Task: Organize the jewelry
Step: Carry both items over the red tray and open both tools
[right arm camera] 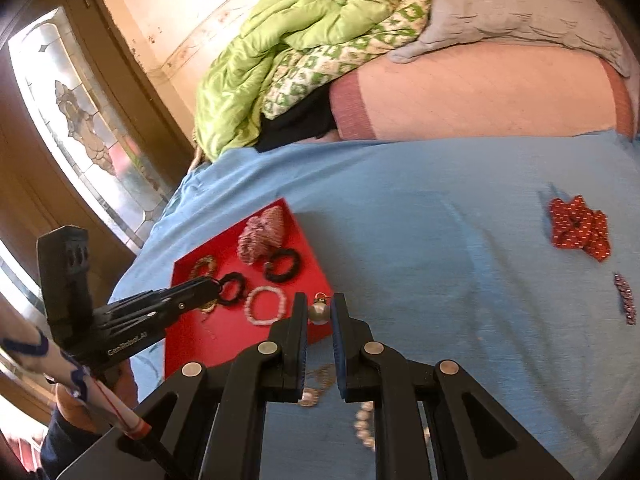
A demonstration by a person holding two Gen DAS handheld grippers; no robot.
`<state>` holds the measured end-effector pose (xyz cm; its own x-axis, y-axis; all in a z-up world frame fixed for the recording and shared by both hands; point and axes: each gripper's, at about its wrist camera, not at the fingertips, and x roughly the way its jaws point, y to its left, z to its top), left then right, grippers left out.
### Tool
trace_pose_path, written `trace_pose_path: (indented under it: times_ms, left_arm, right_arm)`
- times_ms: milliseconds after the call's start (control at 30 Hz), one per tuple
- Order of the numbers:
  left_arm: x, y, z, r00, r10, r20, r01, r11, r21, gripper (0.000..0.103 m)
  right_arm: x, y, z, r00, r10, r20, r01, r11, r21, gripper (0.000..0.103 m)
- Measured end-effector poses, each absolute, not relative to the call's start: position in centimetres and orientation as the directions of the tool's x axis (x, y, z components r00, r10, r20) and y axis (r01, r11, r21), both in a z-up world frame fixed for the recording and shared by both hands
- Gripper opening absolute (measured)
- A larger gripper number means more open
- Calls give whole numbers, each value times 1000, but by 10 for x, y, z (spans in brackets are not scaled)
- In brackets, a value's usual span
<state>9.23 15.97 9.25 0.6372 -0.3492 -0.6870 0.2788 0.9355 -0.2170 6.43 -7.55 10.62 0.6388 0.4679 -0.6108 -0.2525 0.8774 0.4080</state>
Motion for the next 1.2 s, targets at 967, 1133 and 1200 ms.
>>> trace_pose_path:
  times_ms: [967, 1133, 1200]
  left_arm:
    - [102, 224, 43, 545, -221, -809, 119, 975, -187, 17]
    - [104, 222, 39, 538, -204, -818, 108, 979, -173, 17]
    - [105, 223, 38, 537, -196, -821, 100, 981, -169, 17]
  right_arm:
    - [98, 62, 44, 442, 547, -711, -365, 834, 414, 12]
    - [100, 65, 39, 438, 535, -722, -371, 840, 397, 13]
    - [100, 66, 36, 436, 529, -728, -369, 843, 391, 13]
